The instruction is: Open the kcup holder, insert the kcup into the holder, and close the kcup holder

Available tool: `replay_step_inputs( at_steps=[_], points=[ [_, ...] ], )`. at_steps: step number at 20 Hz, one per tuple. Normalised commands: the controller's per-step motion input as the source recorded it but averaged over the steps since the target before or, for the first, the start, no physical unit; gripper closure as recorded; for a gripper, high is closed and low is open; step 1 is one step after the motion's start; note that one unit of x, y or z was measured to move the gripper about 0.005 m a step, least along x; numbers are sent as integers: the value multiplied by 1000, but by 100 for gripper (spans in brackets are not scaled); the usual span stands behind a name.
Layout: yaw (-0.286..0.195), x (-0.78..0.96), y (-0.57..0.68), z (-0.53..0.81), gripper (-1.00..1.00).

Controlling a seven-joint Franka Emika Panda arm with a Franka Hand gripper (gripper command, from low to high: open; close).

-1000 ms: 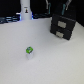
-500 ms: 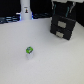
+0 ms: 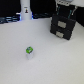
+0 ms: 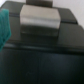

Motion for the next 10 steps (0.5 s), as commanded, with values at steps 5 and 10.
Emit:
replay_step_inputs(
  at_steps=[5, 10],
  points=[
    [-172, -321, 228, -443, -100],
    [-79, -419, 97, -443, -100]
  ],
)
